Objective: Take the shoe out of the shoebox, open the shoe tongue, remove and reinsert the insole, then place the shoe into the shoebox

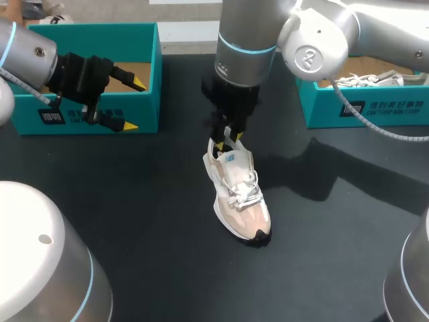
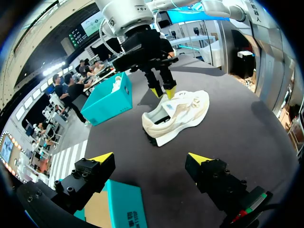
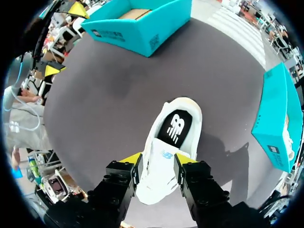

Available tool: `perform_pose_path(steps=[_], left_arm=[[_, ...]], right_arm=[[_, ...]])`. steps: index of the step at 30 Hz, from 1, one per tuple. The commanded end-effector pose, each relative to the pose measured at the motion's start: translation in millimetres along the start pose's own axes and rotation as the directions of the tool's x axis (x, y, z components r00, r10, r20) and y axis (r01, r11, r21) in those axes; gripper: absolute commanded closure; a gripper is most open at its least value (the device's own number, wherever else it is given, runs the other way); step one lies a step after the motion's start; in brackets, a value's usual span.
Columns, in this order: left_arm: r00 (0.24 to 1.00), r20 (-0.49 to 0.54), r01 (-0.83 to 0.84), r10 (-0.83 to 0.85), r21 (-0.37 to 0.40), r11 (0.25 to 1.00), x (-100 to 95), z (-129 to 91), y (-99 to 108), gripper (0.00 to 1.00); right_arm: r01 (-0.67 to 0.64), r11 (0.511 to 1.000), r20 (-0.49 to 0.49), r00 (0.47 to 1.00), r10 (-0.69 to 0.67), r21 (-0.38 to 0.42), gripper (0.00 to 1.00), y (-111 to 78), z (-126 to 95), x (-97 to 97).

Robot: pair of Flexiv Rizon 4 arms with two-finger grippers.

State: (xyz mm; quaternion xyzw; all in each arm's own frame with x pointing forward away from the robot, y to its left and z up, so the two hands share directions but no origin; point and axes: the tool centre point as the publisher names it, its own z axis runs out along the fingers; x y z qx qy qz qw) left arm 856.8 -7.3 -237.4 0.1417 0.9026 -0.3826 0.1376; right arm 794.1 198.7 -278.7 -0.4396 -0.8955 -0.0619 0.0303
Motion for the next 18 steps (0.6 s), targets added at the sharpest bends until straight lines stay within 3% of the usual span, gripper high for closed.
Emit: perform_pose_path(steps=[1,14,15,18], left_arm=[[1.000,-0.002,0.000,0.000,-0.002,1.000,0.1,0,0,0.00],[1.000,-0.002,0.000,0.000,-0.002,1.000,0.1,0,0,0.00],[1.000,-0.002,0.000,0.000,-0.002,1.000,0.1,0,0,0.00],[1.000,-0.002,0.000,0.000,-0.002,1.000,0.1,0,0,0.00]], right_arm=[[0.442,0.882,0.083,0.885,-0.459,0.162,0.00,15.7,-16,-3.6],[0.442,0.882,0.083,0.885,-0.459,0.162,0.00,15.7,-16,-3.6],[0.566,0.813,0.066,0.813,-0.578,0.139,0.00,21.4,-7,-4.6],[0.707,0.690,0.110,0.682,-0.723,0.155,0.00,34.7,-9,-8.6]])
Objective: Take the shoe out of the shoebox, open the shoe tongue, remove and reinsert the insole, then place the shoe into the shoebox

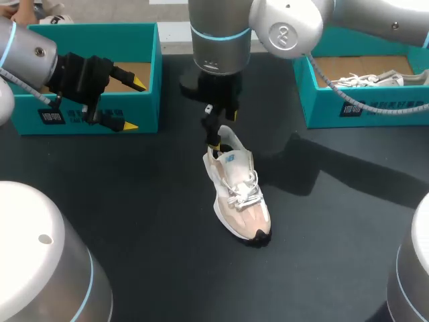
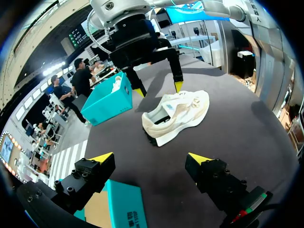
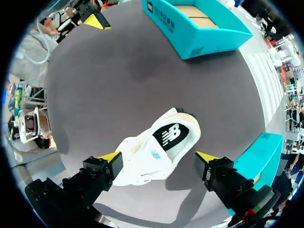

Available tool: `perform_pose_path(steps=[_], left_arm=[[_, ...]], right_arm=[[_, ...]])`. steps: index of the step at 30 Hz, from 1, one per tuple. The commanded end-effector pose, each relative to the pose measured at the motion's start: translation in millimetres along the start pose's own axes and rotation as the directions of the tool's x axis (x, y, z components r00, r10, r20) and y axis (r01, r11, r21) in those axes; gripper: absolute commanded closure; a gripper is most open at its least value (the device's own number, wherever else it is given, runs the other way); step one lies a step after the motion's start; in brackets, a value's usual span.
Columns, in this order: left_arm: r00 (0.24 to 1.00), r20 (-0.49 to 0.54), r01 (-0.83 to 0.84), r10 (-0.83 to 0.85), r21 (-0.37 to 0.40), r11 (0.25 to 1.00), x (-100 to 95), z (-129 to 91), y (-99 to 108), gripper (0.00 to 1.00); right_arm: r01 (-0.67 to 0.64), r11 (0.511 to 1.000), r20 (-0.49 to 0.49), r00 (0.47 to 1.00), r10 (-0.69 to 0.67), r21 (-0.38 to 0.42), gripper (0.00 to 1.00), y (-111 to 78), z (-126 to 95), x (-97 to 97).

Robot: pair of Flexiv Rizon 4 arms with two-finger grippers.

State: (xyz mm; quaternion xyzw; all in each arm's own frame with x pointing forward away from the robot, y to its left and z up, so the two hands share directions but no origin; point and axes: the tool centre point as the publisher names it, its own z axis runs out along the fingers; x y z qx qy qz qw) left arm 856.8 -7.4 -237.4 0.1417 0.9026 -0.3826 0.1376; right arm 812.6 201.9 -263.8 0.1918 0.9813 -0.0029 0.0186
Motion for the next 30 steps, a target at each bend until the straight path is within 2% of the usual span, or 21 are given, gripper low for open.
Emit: perform_pose_path(steps=[1,4,8,9,14,18,19,20,22,24,30], left_arm=[[1.000,-0.002,0.000,0.000,-0.002,1.000,0.1,0,0,0.00],[1.000,-0.002,0.000,0.000,-0.002,1.000,0.1,0,0,0.00],[1.000,-0.002,0.000,0.000,-0.002,1.000,0.1,0,0,0.00],[1.000,-0.002,0.000,0.000,-0.002,1.000,0.1,0,0,0.00],[1.000,-0.002,0.000,0.000,-0.002,1.000,0.1,0,0,0.00],[1.000,-0.002,0.000,0.000,-0.002,1.000,0.1,0,0,0.00],[1.000,-0.002,0.000,0.000,-0.002,1.000,0.1,0,0,0.00],[1.000,-0.002,0.000,0.000,-0.002,1.000,0.1,0,0,0.00],[1.000,-0.002,0.000,0.000,-0.002,1.000,0.1,0,0,0.00],[1.000,-0.002,0.000,0.000,-0.002,1.000,0.1,0,0,0.00],[1.000,-0.002,0.000,0.000,-0.002,1.000,0.1,0,0,0.00]], right_arm=[[0.289,0.957,0.080,0.954,-0.289,0.018,0.00,15.8,3,-16.0],[0.388,0.920,0.109,0.913,-0.393,0.060,0.00,21.2,5,-33.7],[0.503,0.861,0.140,0.849,-0.509,0.078,0.00,25.3,14,-50.3],[0.515,0.852,0.133,0.842,-0.523,0.094,0.00,25.4,18,-53.0],[0.567,0.821,0.136,0.810,-0.570,0.068,0.00,25.4,42,-62.0],[0.572,0.817,0.122,0.808,-0.577,0.072,0.00,23.9,59,-68.1],[0.576,0.814,0.121,0.805,-0.581,0.073,0.01,23.6,62,-69.3],[0.577,0.814,0.120,0.805,-0.581,0.070,0.08,23.0,66,-71.0],[0.584,0.808,0.112,0.801,-0.589,0.072,0.13,22.5,73,-73.7],[0.585,0.807,0.106,0.800,-0.590,0.072,0.24,22.2,77,-76.8],[0.581,0.811,0.111,0.804,-0.584,0.063,0.30,32.4,88,-83.8]])
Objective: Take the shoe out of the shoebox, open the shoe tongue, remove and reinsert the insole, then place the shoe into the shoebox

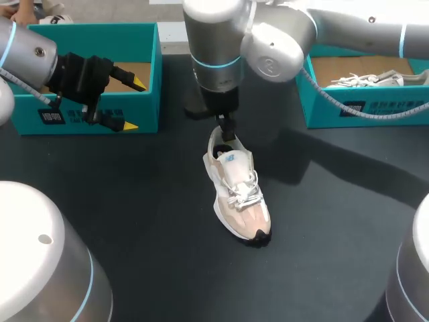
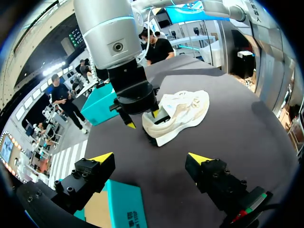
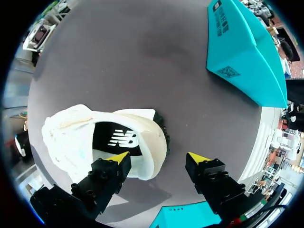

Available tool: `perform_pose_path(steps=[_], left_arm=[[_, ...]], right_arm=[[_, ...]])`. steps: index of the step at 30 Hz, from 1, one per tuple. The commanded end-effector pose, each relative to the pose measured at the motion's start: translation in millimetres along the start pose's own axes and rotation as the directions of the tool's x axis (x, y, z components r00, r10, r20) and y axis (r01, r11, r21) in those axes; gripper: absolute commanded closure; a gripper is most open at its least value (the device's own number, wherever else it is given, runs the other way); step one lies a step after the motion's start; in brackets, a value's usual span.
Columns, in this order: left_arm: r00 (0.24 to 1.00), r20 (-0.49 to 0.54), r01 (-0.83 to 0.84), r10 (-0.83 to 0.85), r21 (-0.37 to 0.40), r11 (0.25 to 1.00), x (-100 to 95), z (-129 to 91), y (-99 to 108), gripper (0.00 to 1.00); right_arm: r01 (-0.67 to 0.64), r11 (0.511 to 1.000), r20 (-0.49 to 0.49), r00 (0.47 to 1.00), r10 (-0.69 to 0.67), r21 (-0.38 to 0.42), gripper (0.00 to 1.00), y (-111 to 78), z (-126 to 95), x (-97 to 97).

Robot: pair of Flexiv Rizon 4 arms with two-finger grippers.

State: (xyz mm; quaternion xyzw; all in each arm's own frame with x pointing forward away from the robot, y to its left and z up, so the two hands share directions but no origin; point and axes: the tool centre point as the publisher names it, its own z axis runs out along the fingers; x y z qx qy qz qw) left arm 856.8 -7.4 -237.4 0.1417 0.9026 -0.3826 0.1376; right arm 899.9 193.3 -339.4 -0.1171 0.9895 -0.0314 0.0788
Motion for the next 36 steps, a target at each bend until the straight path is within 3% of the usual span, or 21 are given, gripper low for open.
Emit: perform_pose_path(steps=[1,5,9,14,16,17,20,28,36], left_arm=[[1.000,-0.002,0.000,0.000,-0.002,1.000,0.1,0,0,0.00],[1.000,-0.002,0.000,0.000,-0.002,1.000,0.1,0,0,0.00],[1.000,-0.002,0.000,0.000,-0.002,1.000,0.1,0,0,0.00],[1.000,-0.002,0.000,0.000,-0.002,1.000,0.1,0,0,0.00],[1.000,-0.002,0.000,0.000,-0.002,1.000,0.1,0,0,0.00],[1.000,-0.002,0.000,0.000,-0.002,1.000,0.1,0,0,0.00],[1.000,-0.002,0.000,0.000,-0.002,1.000,0.1,0,0,0.00],[1.000,-0.002,0.000,0.000,-0.002,1.000,0.1,0,0,0.00],[1.000,-0.002,0.000,0.000,-0.002,1.000,0.1,0,0,0.00]], right_arm=[[0.005,1.000,-0.001,1.000,-0.005,-0.005,0.34,6.9,11,-6.6],[0.013,1.000,-0.014,1.000,-0.013,0.010,0.42,8.7,19,-6.1],[0.009,1.000,-0.025,1.000,-0.008,0.014,0.44,6.9,23,-2.0],[0.011,1.000,-0.040,0.999,-0.010,0.025,0.56,9.9,28,-0.2],[0.021,0.999,-0.046,0.999,-0.019,0.035,0.76,12.2,30,-0.3],[0.019,0.999,-0.046,0.999,-0.017,0.035,0.96,12.6,31,-0.3],[0.000,0.999,-0.045,0.999,0.002,0.051,1.00,12.6,26,-0.9],[-0.134,0.985,0.025,0.991,0.132,0.111,1.00,-15.2,-49,-11.5],[-0.102,0.991,0.081,0.992,0.095,0.089,1.00,-45.2,-156,-36.3]])
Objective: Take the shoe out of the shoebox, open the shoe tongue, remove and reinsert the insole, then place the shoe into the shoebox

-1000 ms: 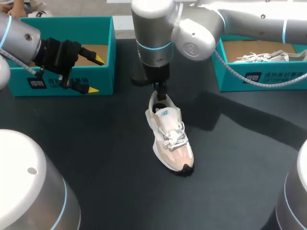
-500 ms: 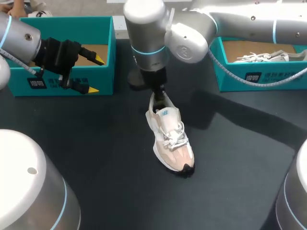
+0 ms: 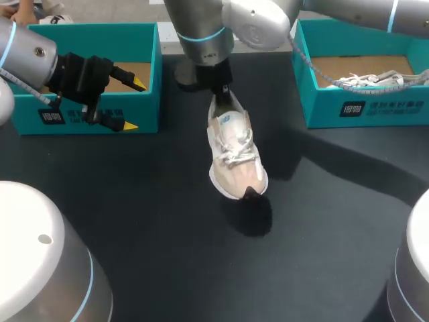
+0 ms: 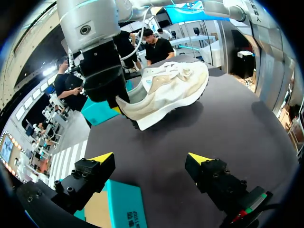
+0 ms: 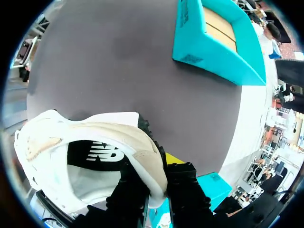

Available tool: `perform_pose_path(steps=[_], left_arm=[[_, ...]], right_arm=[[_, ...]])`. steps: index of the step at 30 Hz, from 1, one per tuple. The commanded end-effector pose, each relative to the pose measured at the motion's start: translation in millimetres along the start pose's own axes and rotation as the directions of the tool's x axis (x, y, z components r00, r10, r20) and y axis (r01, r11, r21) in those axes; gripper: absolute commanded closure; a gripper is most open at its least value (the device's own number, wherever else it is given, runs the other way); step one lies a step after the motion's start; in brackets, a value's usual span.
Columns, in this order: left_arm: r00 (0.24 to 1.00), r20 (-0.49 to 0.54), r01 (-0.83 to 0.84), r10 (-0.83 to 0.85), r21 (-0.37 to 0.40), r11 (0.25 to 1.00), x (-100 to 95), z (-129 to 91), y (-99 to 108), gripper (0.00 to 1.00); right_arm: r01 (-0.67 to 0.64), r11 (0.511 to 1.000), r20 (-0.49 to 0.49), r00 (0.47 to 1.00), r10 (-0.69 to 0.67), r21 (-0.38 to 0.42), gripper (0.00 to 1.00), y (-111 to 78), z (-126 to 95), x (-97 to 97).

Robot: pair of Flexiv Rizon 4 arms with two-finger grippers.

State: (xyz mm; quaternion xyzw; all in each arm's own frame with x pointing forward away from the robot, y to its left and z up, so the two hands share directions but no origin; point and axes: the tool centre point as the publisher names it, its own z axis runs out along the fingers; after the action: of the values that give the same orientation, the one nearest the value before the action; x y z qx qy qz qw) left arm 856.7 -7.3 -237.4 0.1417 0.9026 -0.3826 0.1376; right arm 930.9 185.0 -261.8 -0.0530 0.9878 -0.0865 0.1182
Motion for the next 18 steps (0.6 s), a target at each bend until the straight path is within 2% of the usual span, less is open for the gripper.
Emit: perform_pose_path(steps=[1,4,9,11,13,18], left_arm=[[1.000,-0.002,0.000,0.000,-0.002,1.000,0.1,0,0,0.00],[1.000,-0.002,0.000,0.000,-0.002,1.000,0.1,0,0,0.00],[1.000,-0.002,0.000,0.000,-0.002,1.000,0.1,0,0,0.00],[1.000,-0.002,0.000,0.000,-0.002,1.000,0.1,0,0,0.00],[1.000,-0.002,0.000,0.000,-0.002,1.000,0.1,0,0,0.00],[1.000,-0.002,0.000,0.000,-0.002,1.000,0.1,0,0,0.00]], right_arm=[[0.032,0.999,0.014,0.999,-0.032,-0.014,1.00,-38.3,-91,-9.7],[0.040,0.999,0.014,0.999,-0.040,0.007,1.00,-50.9,-117,-21.0],[0.067,0.998,0.042,0.997,-0.067,-0.010,1.00,-61.7,-148,-34.1],[0.098,0.995,0.043,0.994,-0.097,0.000,1.00,-62.4,-155,-37.9],[0.068,0.997,0.051,0.996,-0.069,0.022,1.00,-63.5,-160,-40.0],[0.068,0.997,0.051,0.996,-0.069,0.022,1.00,-63.5,-160,-40.0]])
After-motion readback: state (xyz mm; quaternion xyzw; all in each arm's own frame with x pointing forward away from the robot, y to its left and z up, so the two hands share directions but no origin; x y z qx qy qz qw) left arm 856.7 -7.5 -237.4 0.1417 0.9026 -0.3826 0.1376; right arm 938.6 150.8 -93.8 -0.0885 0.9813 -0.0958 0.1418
